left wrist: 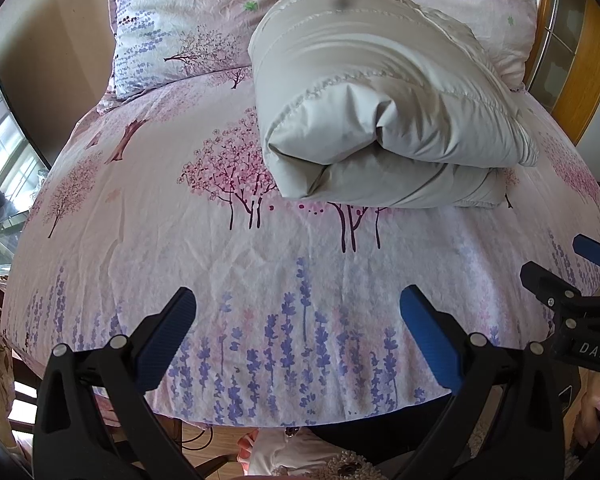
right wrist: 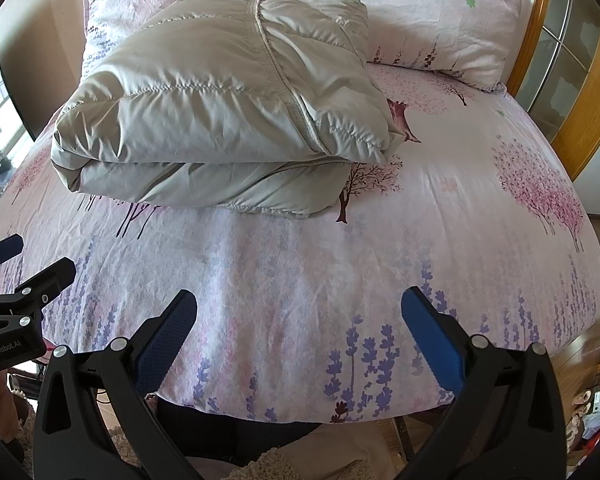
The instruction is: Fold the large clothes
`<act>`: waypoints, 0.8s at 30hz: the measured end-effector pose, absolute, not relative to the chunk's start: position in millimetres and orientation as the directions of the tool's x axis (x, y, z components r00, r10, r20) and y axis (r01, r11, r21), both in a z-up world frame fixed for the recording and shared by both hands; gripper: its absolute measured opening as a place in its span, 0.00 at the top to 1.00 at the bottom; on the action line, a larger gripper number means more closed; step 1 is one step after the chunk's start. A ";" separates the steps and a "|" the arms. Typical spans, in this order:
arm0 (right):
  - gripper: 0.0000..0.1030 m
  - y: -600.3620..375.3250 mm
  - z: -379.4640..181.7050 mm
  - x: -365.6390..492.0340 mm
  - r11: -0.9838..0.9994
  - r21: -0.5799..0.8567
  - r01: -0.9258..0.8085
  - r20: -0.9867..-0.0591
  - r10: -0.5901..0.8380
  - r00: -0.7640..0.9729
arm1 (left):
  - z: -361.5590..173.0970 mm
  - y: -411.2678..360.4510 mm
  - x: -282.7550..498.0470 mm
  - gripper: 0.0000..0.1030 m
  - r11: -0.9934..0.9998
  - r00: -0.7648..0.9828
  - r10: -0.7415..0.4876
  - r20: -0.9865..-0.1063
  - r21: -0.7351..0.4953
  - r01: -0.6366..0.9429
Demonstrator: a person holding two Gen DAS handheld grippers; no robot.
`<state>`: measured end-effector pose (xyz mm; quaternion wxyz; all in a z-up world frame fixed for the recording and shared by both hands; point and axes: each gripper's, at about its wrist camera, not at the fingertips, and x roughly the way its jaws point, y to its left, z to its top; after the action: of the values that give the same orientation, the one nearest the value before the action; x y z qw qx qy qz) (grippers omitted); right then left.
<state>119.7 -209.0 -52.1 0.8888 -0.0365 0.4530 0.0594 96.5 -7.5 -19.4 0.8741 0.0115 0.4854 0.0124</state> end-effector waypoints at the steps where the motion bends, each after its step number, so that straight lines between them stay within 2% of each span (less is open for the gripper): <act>1: 0.01 -209.3 -52.6 120.1 0.990 -0.010 -0.140 -0.810 0.074 0.582 | -19.4 -7.4 96.7 0.02 0.999 0.529 0.033 -0.848 0.033 -0.011; 24: 0.01 -207.7 -54.3 120.6 0.990 -0.012 -0.141 -0.811 0.072 0.580 | -19.1 -7.2 98.2 0.02 0.999 0.528 0.034 -0.849 0.038 -0.003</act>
<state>120.6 -207.7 -54.3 0.8881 -0.0376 0.4542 0.0599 98.2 -7.2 -19.1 0.8739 0.0162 0.4857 0.0105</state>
